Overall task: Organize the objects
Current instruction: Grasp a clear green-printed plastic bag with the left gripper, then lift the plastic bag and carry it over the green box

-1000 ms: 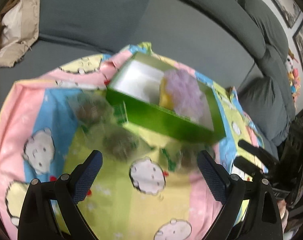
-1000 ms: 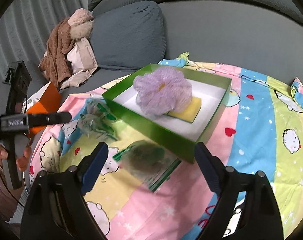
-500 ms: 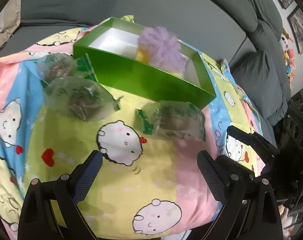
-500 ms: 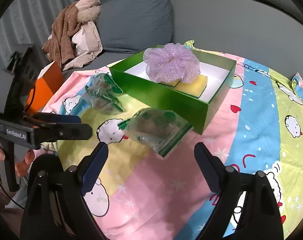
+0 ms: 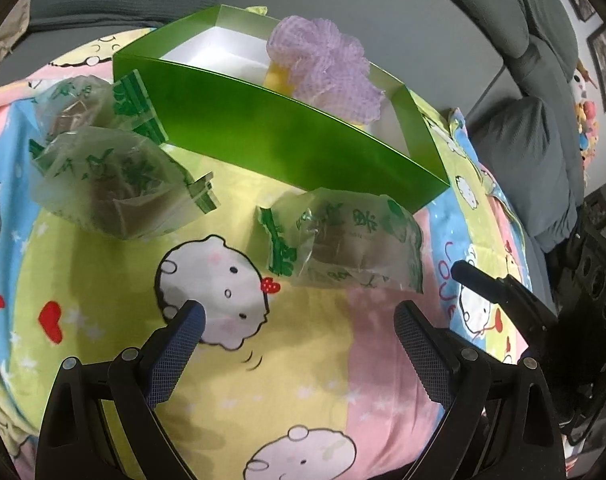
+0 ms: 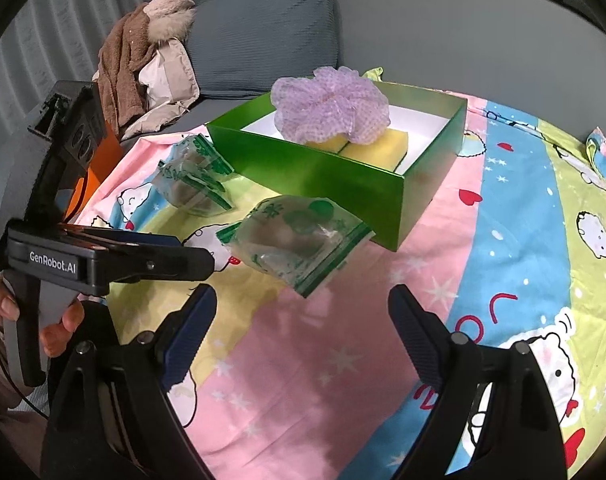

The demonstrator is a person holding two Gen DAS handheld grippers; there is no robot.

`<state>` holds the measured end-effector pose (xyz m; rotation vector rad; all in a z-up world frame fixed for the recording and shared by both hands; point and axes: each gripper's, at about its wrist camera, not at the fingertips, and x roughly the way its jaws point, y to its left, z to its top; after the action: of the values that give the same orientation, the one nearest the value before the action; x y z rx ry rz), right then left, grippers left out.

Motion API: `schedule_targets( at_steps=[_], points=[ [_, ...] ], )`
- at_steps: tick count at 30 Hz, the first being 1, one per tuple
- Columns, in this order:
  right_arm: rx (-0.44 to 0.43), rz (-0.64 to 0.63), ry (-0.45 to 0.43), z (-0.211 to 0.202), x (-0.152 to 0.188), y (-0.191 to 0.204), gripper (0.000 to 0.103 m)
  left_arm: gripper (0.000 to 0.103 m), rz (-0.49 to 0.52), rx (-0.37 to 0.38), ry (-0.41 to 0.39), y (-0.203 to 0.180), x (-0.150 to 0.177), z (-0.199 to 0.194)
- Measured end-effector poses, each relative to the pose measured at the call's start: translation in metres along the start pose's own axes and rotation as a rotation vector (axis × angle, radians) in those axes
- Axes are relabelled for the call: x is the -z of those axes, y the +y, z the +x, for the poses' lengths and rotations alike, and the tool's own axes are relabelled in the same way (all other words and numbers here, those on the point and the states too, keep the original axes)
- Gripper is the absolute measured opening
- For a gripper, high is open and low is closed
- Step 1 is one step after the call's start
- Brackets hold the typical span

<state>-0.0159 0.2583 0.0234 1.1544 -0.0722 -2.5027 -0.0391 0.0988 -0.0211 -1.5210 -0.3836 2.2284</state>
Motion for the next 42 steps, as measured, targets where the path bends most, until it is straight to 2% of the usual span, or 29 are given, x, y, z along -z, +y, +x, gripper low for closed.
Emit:
schedule_targets(
  at_steps=[6,15,23,28,31,35,38,42],
  points=[
    [-0.020,-0.024,0.007,0.012,-0.005,0.002,0.088,0.095,-0.052,0.053,0.022,0.006,-0.009,0.012],
    [-0.020,-0.105,0.021,0.036,-0.019,0.010,0.088,0.097,-0.110,0.083,0.042,0.011,-0.024,0.028],
    [-0.063,-0.093,0.054,0.060,-0.030,0.002,0.088,0.098,-0.084,0.115,0.057,0.001,-0.034,0.037],
    [-0.128,-0.073,0.063,0.072,-0.031,0.001,0.089,0.098,-0.055,0.119,0.039,0.003,-0.035,0.037],
    [-0.172,-0.047,0.056,0.075,-0.031,-0.001,0.080,0.098,-0.040,0.130,0.021,0.005,-0.034,0.037],
    [-0.204,-0.023,0.053,0.077,-0.031,-0.004,0.071,0.093,-0.021,0.127,-0.005,0.005,-0.034,0.036],
    [-0.199,-0.023,0.049,0.077,-0.032,-0.003,0.069,0.080,-0.023,0.142,-0.009,0.005,-0.034,0.035],
    [-0.198,-0.007,0.052,0.078,-0.030,-0.004,0.067,0.075,-0.008,0.140,-0.011,0.000,-0.029,0.036]
  ],
)
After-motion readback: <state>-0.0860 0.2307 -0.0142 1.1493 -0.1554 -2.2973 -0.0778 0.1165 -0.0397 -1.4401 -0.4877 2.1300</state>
